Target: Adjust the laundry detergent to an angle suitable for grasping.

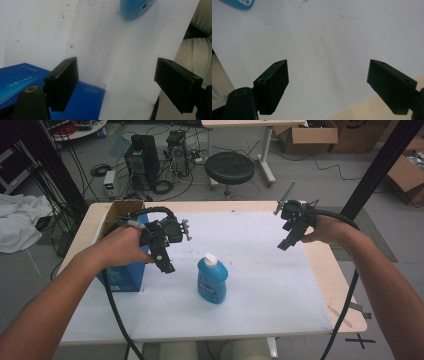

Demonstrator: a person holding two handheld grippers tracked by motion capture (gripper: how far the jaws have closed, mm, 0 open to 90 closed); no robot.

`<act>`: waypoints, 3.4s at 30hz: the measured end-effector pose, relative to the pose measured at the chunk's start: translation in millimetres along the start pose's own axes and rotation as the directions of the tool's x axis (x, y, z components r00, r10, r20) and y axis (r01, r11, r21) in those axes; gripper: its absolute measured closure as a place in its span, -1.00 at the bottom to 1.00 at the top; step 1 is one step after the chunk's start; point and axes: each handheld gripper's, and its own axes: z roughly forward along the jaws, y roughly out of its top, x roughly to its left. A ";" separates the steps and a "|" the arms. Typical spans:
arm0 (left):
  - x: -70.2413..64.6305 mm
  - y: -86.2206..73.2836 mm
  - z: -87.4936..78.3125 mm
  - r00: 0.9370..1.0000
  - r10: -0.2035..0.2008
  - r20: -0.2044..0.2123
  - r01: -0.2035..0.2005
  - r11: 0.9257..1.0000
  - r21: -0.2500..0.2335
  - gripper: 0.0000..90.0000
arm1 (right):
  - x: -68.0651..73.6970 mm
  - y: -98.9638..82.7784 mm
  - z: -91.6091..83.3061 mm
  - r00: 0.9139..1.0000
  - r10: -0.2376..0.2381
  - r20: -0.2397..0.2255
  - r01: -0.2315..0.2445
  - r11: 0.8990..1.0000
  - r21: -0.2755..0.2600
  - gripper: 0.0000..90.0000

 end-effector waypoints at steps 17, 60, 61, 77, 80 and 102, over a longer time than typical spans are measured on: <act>-1.1 -4.6 -1.2 1.000 0.006 -0.006 -0.006 1.000 0.000 -0.56 | 24.1 -14.5 9.6 1.000 0.023 0.001 -0.023 0.997 -0.070 -0.63; 0.3 -6.8 6.0 1.000 0.010 -0.001 -0.010 1.000 -0.008 -0.55 | 125.8 -55.3 56.7 0.982 0.185 -0.036 -0.170 0.792 -0.587 -0.64; 0.3 -6.7 6.1 1.000 0.010 0.000 -0.010 1.000 -0.007 -0.55 | 129.9 -55.3 61.2 0.983 0.179 -0.033 -0.163 0.781 -0.602 -0.64; -0.4 -6.5 5.3 1.000 0.018 -0.002 -0.018 1.000 -0.006 -0.55 | 153.8 -50.7 86.1 0.977 0.206 -0.062 -0.193 0.710 -0.677 -0.64; -1.1 -5.7 5.8 1.000 0.015 -0.001 -0.015 1.000 -0.012 -0.55 | 158.4 -49.1 89.7 0.977 0.206 -0.058 -0.187 0.692 -0.697 -0.66; -0.8 -5.3 6.4 1.000 0.018 0.000 -0.018 1.000 -0.010 -0.55 | 182.5 -14.6 104.4 0.982 0.183 -0.042 -0.151 0.637 -0.756 -0.67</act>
